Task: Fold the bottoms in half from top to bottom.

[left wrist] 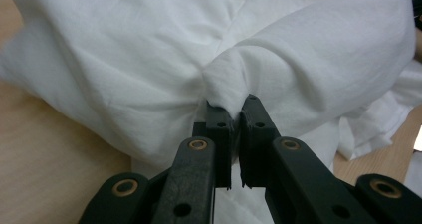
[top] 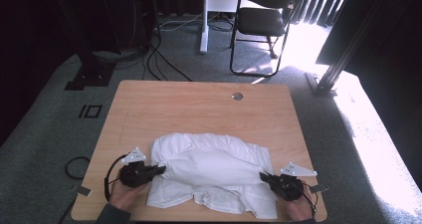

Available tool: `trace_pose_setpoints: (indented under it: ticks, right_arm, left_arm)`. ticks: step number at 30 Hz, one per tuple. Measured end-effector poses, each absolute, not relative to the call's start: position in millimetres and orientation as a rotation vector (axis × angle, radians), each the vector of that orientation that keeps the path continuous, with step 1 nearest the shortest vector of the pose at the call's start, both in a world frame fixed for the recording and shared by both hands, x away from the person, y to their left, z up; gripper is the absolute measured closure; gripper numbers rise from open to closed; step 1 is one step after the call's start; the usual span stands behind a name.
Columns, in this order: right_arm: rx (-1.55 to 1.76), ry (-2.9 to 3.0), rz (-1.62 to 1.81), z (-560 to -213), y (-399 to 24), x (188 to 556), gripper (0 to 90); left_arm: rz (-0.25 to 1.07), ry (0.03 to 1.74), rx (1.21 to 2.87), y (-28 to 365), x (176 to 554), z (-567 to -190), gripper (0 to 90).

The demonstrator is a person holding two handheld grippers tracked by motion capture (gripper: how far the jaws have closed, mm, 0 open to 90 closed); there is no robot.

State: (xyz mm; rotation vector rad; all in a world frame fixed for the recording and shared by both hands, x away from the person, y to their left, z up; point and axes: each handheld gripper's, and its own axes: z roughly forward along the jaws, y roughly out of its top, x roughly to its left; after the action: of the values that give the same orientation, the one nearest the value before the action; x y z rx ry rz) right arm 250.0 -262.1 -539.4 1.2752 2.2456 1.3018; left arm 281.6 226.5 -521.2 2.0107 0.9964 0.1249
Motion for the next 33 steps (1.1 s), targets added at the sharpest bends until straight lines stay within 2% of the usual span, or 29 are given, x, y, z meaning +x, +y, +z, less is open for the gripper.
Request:
trace_pose_setpoints:
  ticks: [5, 18, 22, 33]
  right_arm:
    - [1.291, 2.322, 1.173, -557, -246, 255, 87.8]
    - [1.292, 2.287, 1.133, -558, -236, 293, 87.8]
    - [1.301, 2.259, 1.112, -557, -231, 326, 87.6]
    - [1.377, 2.201, 1.077, -554, -222, 382, 87.6]
  left_arm:
    - [0.129, 1.038, 2.094, 215, 288, -541, 86.4]
    - [0.152, 1.096, 1.989, 219, 328, -550, 86.2]
    - [0.149, 1.138, 1.913, 223, 341, -554, 86.3]
    - [0.238, 1.224, 1.932, 211, 377, -542, 86.6]
